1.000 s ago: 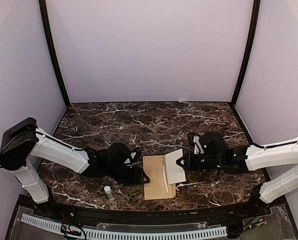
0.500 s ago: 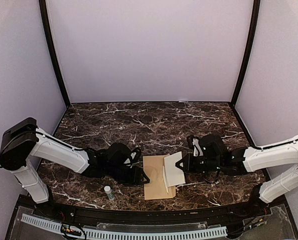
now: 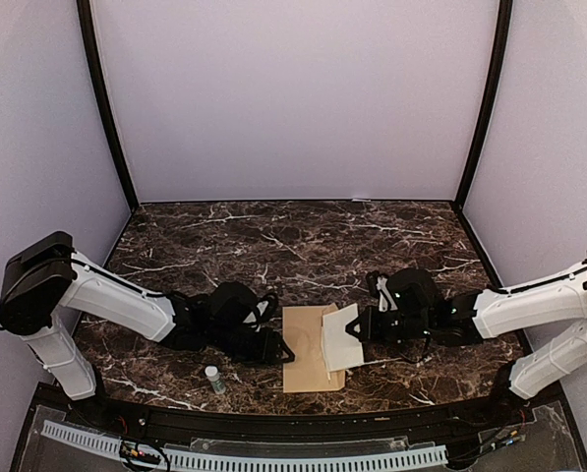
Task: Place the letter into the envelope and seal it
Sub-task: Place the letter in the envelope.
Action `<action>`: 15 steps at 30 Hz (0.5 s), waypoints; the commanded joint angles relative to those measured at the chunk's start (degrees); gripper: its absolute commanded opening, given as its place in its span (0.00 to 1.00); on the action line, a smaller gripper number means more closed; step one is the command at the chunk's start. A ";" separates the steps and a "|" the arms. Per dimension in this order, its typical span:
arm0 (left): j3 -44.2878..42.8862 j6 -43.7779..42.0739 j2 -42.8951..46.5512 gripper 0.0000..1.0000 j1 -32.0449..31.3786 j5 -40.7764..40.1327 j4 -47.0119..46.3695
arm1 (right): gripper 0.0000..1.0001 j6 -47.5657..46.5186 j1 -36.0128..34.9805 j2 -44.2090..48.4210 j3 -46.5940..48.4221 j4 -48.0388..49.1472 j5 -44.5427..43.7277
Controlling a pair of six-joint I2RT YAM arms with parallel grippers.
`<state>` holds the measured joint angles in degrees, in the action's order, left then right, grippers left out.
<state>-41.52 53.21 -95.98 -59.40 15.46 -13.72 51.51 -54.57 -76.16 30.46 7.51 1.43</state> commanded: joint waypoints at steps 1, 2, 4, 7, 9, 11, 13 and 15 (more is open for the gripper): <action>1.30 0.44 -0.39 0.40 0.16 0.83 -1.39 | 0.00 -0.41 0.43 -1.22 -0.22 -0.22 -1.23; 1.32 0.46 -0.45 0.40 0.16 0.92 -1.48 | 0.00 -0.57 0.43 -1.46 0.05 -0.71 -1.25; 1.35 0.49 -0.70 0.40 0.16 1.09 -1.68 | 0.00 -0.99 0.43 -1.80 0.46 -1.78 -2.29; 1.35 0.58 -1.05 0.39 0.16 1.29 -1.95 | 0.00 -1.80 0.43 -1.99 0.95 -2.94 -3.12; 1.31 0.64 -1.29 0.39 0.16 1.58 -2.24 | 0.00 -2.01 0.43 -2.13 1.09 -3.19 -3.42; 1.27 0.77 -1.64 0.38 0.16 1.96 -2.58 | 0.00 -2.10 0.43 -2.38 1.06 -2.99 -3.25; 1.26 1.02 -2.03 0.37 0.16 2.27 -2.97 | 0.00 -1.98 0.47 -2.84 0.91 -2.54 -2.67; 1.34 1.23 -2.32 0.37 0.16 2.72 -3.48 | 0.00 -1.81 0.34 -3.38 0.73 -1.98 -2.20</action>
<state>-41.06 54.00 -97.84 -59.40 16.86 -15.55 50.11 -54.41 -78.39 30.46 4.62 -0.47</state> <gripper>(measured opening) 0.371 0.004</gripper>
